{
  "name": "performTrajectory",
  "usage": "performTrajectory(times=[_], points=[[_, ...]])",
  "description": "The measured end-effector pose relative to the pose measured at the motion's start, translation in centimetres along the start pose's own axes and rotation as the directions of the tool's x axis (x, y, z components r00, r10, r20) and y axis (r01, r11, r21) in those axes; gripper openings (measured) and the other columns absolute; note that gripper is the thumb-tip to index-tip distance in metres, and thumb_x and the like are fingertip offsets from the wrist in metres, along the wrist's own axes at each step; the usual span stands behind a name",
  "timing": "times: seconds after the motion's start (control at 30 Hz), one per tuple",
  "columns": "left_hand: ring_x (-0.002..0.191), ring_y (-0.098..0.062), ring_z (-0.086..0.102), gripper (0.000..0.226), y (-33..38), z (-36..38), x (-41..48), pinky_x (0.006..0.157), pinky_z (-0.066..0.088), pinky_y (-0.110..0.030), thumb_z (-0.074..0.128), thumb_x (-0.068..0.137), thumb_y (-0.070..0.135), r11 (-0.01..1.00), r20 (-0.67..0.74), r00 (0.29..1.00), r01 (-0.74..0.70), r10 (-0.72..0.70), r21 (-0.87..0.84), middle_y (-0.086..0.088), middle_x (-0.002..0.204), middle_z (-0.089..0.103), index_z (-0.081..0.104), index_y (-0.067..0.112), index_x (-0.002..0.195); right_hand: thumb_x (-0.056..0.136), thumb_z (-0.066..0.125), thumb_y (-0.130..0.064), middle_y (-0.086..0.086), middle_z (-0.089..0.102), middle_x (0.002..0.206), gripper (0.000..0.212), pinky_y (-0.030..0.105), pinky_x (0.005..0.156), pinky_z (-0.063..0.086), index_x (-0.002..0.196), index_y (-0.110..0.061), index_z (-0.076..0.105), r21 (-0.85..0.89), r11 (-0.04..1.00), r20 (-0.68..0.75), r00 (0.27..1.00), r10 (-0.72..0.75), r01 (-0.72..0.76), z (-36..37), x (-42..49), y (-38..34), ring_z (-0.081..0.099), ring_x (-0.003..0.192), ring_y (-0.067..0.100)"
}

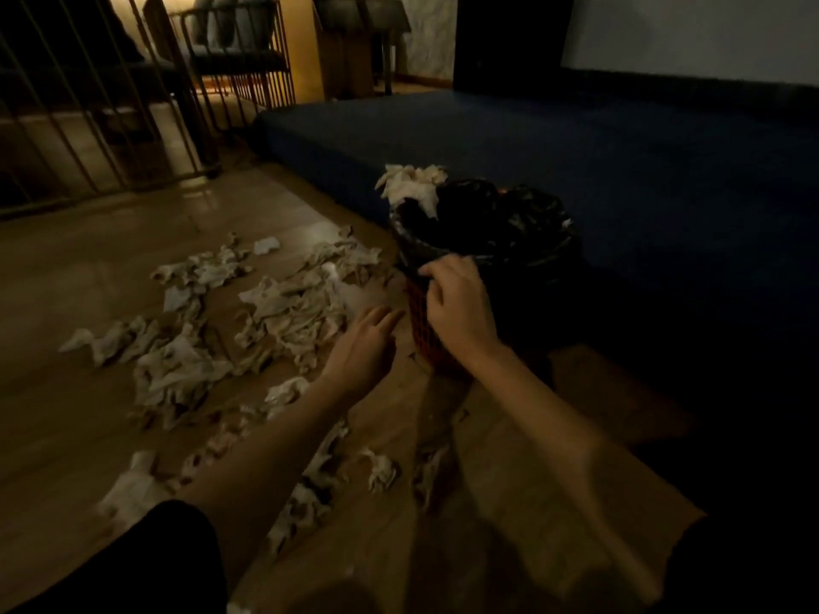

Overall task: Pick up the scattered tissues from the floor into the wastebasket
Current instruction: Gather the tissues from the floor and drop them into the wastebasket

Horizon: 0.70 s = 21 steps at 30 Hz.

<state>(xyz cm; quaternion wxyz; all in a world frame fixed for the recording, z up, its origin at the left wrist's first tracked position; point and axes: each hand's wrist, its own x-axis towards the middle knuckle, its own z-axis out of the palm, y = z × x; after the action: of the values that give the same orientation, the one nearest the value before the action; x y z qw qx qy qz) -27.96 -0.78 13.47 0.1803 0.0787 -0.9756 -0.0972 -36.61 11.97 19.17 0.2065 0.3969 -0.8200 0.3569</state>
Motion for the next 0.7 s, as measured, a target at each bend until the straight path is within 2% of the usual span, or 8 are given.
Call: performTrajectory(times=[0.07,0.1,0.17,0.23,0.33,0.47,0.6,0.7], points=[[0.128,-0.034,0.040,0.048,-1.2,2.7,-3.9,0.104,0.037,-0.041,0.047,0.091,0.016,0.996,0.191,0.977,0.094,-0.094,0.008,-0.014,0.142,0.043,0.037,0.014,0.138,0.088,0.047,-0.002,0.014,0.058,0.118,0.026,0.039,0.093,0.044,0.110,-0.005,0.061,-0.008,0.995,0.250,0.963,0.101,-0.103,3.8,-4.7,0.1,0.050,0.110,0.029],[0.130,-0.034,0.038,0.049,-1.6,4.0,-5.9,0.106,0.035,-0.042,0.047,0.091,0.017,0.995,0.300,0.948,0.097,-0.103,0.037,-0.014,0.144,0.040,0.035,0.015,0.139,0.090,0.048,-0.004,0.015,0.053,0.128,0.029,0.039,0.099,0.040,0.116,-0.005,0.058,-0.048,0.978,0.401,0.892,0.206,-0.204,5.6,-7.2,0.5,0.046,0.119,0.031],[0.137,-0.034,0.029,0.052,-2.0,6.7,-9.6,0.110,0.031,-0.045,0.046,0.092,0.020,0.997,0.478,0.877,0.013,-0.045,0.071,-0.010,0.149,0.033,0.030,0.019,0.141,0.094,0.048,-0.009,0.014,0.033,0.148,0.039,0.038,0.110,0.030,0.132,-0.007,0.046,-0.148,0.902,0.617,0.675,0.404,-0.405,8.0,-12.6,1.5,0.030,0.136,0.031],[0.141,-0.032,0.022,0.055,-1.6,8.6,-12.6,0.113,0.027,-0.049,0.048,0.091,0.024,1.000,0.558,0.829,0.016,-0.014,0.001,-0.004,0.153,0.026,0.027,0.027,0.142,0.096,0.044,-0.015,0.012,0.030,0.150,0.040,0.039,0.111,0.028,0.136,-0.013,0.042,-0.238,0.877,0.663,0.589,0.461,-0.419,9.2,-17.3,2.3,0.027,0.138,0.030],[0.135,-0.034,0.027,0.063,-0.7,10.3,-14.5,0.109,0.034,-0.050,0.053,0.088,0.021,0.995,0.611,0.791,0.086,-0.037,-0.051,-0.005,0.152,0.025,0.025,0.031,0.143,0.093,0.045,-0.019,0.003,0.035,0.147,0.041,0.038,0.112,0.030,0.134,-0.021,0.044,-0.293,0.890,0.610,0.648,0.456,-0.350,9.5,-21.8,1.6,0.029,0.135,0.023],[0.120,-0.029,0.048,0.042,0.6,10.7,-14.9,0.102,0.039,-0.039,0.053,0.085,0.016,0.990,0.506,0.862,0.098,-0.034,-0.099,-0.006,0.133,0.051,0.051,0.018,0.127,0.088,0.053,-0.021,-0.004,0.052,0.134,0.036,0.028,0.103,0.036,0.124,-0.022,0.053,-0.241,0.946,0.583,0.747,0.319,-0.216,8.7,-24.4,-0.1,0.041,0.123,0.016],[0.115,-0.027,0.053,0.040,0.1,9.5,-15.8,0.097,0.039,-0.034,0.046,0.085,0.002,0.978,0.374,0.926,0.119,-0.048,-0.170,-0.006,0.124,0.060,0.057,0.017,0.121,0.079,0.057,-0.030,-0.008,0.065,0.094,0.008,0.030,0.079,0.055,0.086,-0.030,0.062,-0.286,0.894,0.440,0.781,0.442,-0.344,8.5,-23.0,0.0,0.061,0.089,0.015],[0.111,-0.030,0.051,0.036,-1.6,7.9,-15.5,0.090,0.043,-0.038,0.050,0.084,0.004,0.972,0.273,0.952,0.182,-0.137,-0.146,-0.009,0.120,0.059,0.059,0.015,0.118,0.091,0.052,-0.014,0.004,0.067,0.097,0.016,0.024,0.071,0.051,0.100,-0.016,0.065,-0.186,0.859,0.407,0.758,0.510,-0.477,9.3,-19.6,1.6,0.064,0.089,0.018]])
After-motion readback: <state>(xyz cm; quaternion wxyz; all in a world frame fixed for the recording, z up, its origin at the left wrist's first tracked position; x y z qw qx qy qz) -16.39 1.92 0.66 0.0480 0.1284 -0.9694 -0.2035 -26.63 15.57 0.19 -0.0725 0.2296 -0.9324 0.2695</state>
